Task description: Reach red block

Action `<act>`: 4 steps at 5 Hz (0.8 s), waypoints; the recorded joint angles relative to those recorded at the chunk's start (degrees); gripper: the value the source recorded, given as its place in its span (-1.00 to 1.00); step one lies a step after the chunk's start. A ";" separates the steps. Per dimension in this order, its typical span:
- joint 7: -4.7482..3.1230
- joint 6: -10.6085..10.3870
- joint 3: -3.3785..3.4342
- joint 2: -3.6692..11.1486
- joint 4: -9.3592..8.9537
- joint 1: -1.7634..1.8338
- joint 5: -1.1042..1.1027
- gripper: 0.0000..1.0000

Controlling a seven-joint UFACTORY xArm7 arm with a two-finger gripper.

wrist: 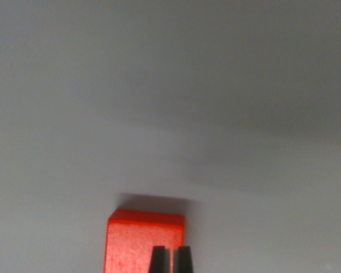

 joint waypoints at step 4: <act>0.20 -3.55 0.66 1.82 -2.24 0.68 0.08 -1.00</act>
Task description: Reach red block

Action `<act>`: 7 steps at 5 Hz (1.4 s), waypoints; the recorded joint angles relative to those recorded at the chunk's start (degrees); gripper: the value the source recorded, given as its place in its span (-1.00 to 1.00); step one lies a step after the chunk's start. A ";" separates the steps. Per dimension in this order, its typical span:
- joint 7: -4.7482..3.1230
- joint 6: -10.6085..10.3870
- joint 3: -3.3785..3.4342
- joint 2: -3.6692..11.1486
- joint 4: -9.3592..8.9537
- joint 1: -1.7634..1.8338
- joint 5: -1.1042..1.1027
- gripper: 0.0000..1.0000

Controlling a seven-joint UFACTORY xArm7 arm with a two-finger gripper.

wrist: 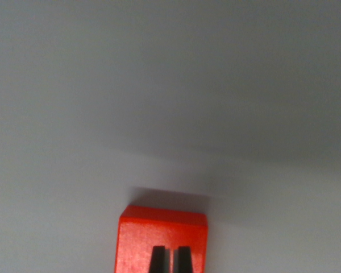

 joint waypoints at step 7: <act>0.19 -3.45 0.64 1.77 -2.18 0.66 0.08 -1.00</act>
